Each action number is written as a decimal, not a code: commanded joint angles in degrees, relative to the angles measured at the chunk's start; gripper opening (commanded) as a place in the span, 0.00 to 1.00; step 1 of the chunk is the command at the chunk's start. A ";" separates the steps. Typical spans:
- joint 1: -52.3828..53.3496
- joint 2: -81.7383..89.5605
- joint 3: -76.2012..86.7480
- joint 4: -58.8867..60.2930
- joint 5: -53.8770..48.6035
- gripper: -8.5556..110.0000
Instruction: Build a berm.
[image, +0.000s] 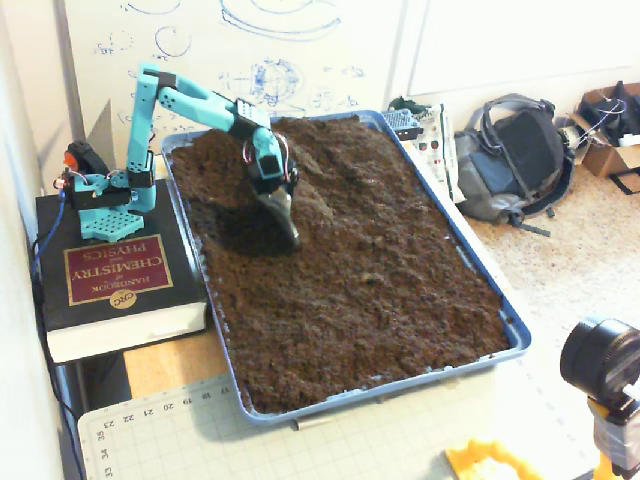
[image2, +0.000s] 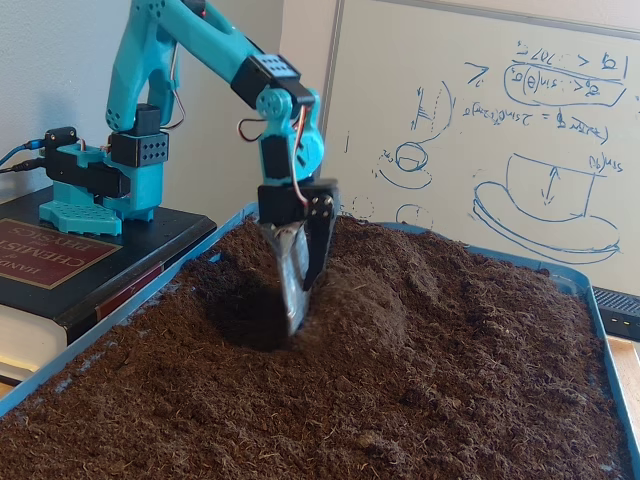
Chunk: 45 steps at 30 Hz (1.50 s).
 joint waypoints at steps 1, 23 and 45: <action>-2.11 10.63 -2.72 1.14 0.53 0.07; -5.80 24.35 16.26 31.90 0.97 0.07; -17.93 6.68 25.05 10.28 24.61 0.07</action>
